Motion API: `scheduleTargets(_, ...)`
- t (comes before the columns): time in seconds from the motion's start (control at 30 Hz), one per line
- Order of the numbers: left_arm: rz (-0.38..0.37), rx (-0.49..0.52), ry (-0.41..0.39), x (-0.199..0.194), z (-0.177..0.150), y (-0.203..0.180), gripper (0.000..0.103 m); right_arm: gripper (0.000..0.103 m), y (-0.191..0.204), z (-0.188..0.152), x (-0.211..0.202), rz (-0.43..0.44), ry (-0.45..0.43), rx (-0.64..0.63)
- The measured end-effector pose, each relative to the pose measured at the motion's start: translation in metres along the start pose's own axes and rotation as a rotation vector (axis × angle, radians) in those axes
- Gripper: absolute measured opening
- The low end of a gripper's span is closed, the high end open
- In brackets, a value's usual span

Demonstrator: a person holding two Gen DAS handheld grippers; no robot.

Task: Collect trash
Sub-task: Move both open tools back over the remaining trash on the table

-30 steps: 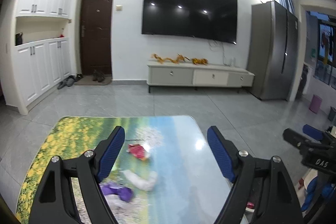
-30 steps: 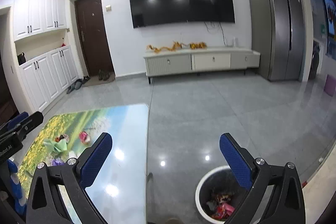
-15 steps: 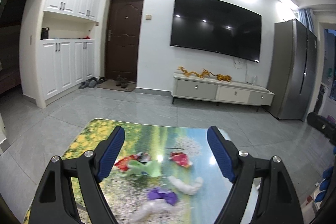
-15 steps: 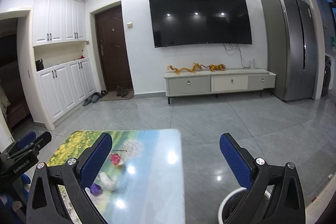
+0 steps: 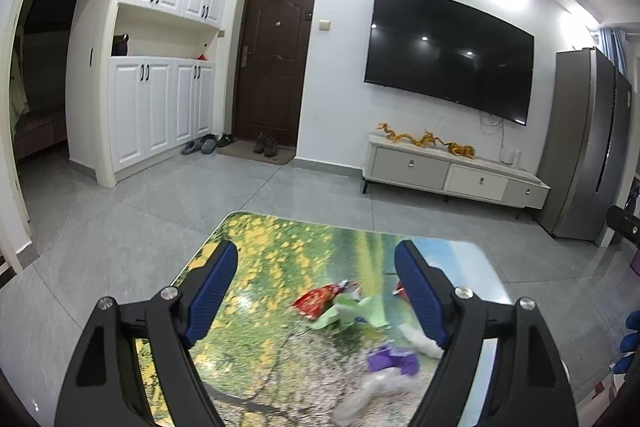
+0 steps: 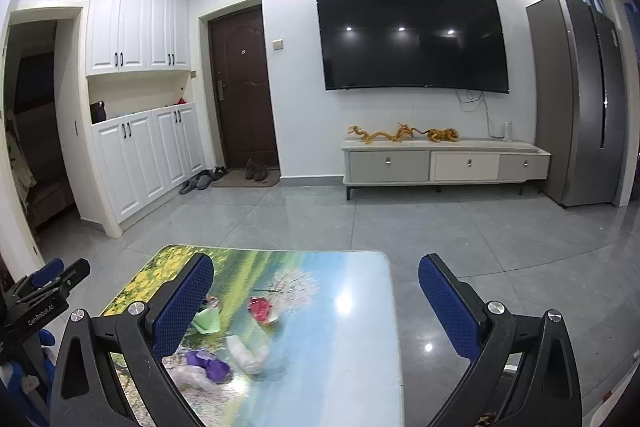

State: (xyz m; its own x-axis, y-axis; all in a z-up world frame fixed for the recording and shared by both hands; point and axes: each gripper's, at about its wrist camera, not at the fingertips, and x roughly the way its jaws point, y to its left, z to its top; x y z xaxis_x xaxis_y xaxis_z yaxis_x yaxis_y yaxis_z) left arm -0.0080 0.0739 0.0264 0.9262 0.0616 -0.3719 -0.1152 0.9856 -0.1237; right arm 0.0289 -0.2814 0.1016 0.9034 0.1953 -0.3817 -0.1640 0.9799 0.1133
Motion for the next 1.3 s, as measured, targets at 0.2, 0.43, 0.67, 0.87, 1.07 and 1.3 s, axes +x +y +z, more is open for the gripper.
scheduleTargets(0.2, 0.022, -0.001, 0.015, 0.007, -0.008, 0.021, 0.08, 0.103, 0.014, -0.005, 0.015, 0.02, 0.038, -0.018)
scheduleTargets(0.43, 0.063, -0.02, 0.037, 0.019, -0.012, 0.048, 0.08, 0.103, 0.029, -0.01, 0.028, 0.003, 0.076, -0.044)
scheduleTargets(0.67, 0.122, -0.06, 0.047, 0.026, -0.015, 0.087, 0.08, 0.103, 0.032, -0.016, 0.043, -0.014, 0.13, -0.051)
scheduleTargets(0.87, 0.032, -0.073, 0.109, 0.036, -0.026, 0.099, 0.08, 0.103, 0.037, -0.028, 0.06, 0.006, 0.19, -0.057)
scheduleTargets(1.07, -0.163, -0.038, 0.186, 0.048, -0.045, 0.078, 0.08, 0.103, 0.039, -0.042, 0.081, 0.04, 0.262, -0.026)
scheduleTargets(1.3, -0.344, 0.076, 0.311, 0.067, -0.076, 0.026, 0.08, 0.103, 0.031, -0.068, 0.111, 0.085, 0.375, 0.009)
